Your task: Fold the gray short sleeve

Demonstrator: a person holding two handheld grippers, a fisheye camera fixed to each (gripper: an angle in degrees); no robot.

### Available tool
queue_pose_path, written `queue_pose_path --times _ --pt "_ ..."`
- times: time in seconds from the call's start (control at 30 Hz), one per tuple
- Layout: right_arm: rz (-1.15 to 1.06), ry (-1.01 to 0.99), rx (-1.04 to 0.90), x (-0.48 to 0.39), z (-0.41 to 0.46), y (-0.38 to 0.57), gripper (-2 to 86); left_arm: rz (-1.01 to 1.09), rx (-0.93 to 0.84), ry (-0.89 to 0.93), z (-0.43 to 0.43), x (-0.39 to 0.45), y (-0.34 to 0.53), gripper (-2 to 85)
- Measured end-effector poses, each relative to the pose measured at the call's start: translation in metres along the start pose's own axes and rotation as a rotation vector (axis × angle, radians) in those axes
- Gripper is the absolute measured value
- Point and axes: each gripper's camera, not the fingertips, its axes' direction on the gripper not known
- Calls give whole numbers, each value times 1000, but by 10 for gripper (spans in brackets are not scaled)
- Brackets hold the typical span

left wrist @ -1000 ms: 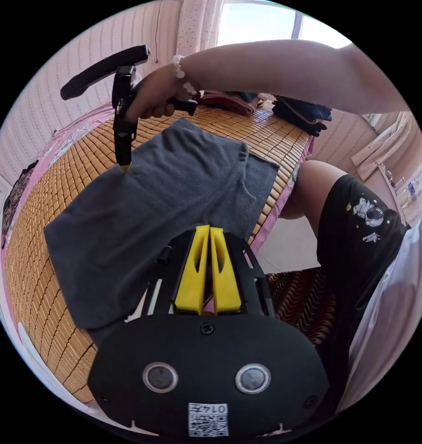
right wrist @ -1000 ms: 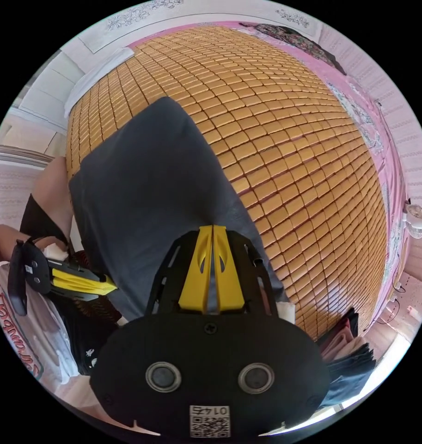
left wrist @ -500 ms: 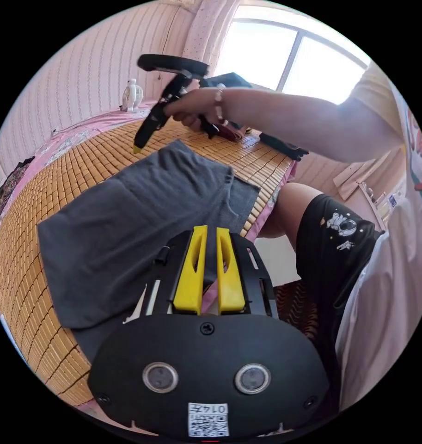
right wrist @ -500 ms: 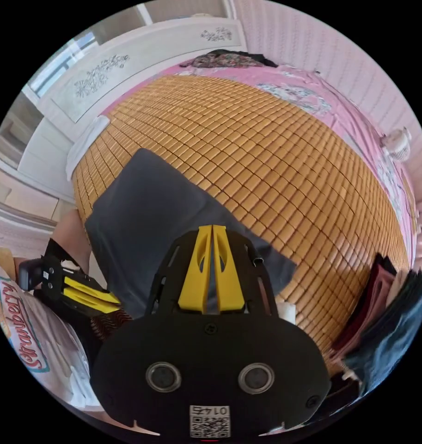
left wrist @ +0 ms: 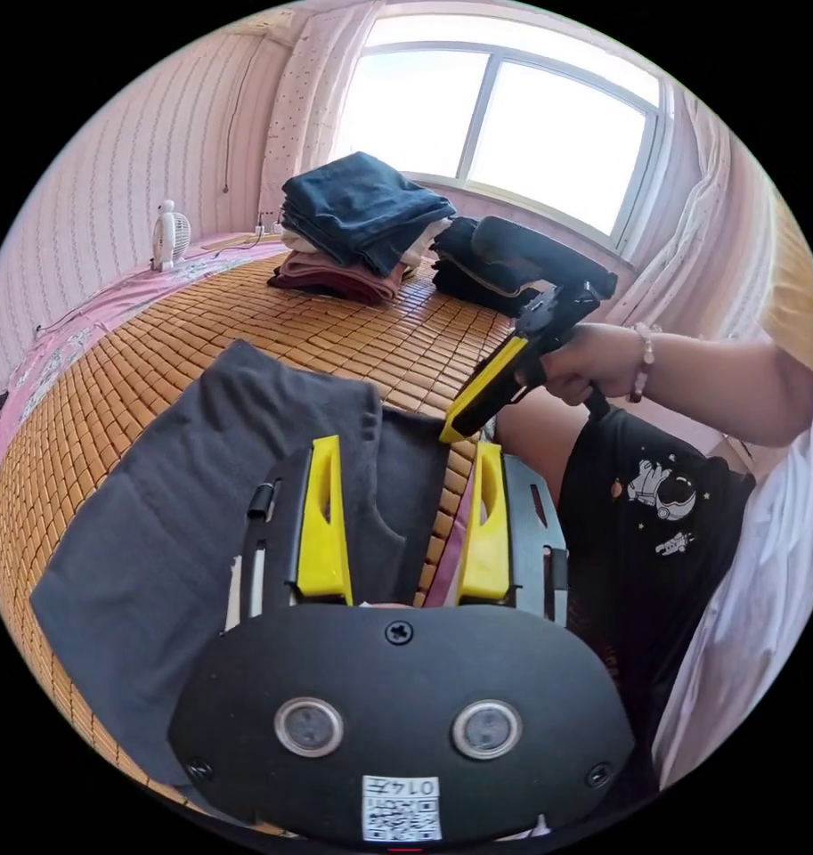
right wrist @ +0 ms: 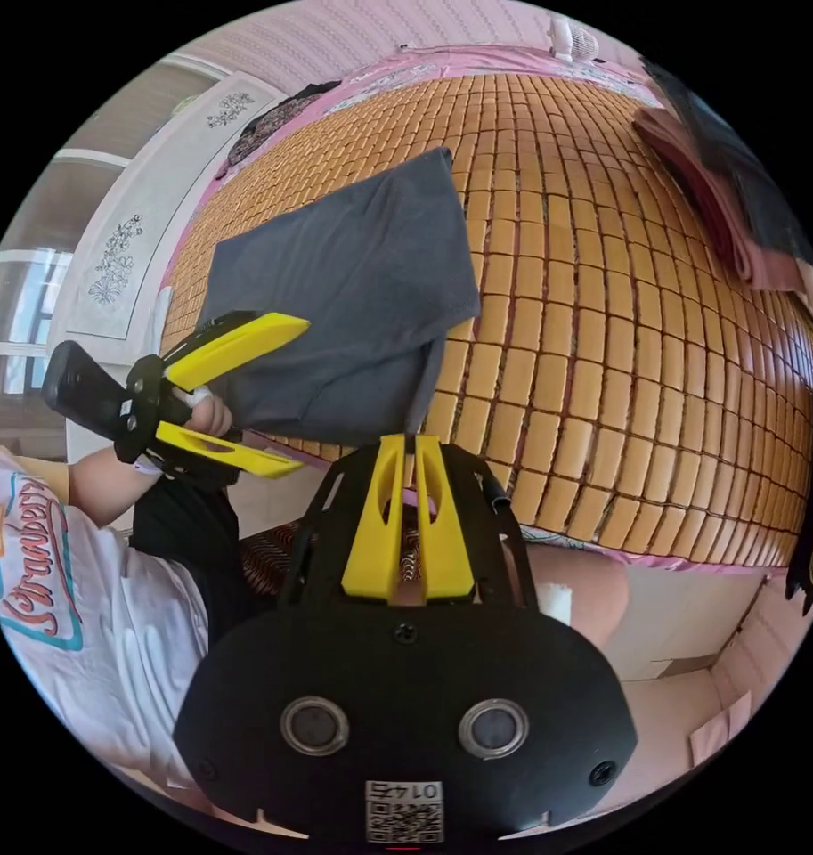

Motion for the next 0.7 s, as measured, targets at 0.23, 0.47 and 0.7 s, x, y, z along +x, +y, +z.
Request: queue_pose_path --times 0.23,0.47,0.7 --pt "-37 -315 254 16 -72 3 13 61 -110 -51 43 4 -34 194" --pt "-19 -287 323 40 -89 7 51 -18 -230 -30 50 -17 -43 0" --pt "159 -307 447 87 -74 -30 113 53 -223 42 6 17 -25 -7"
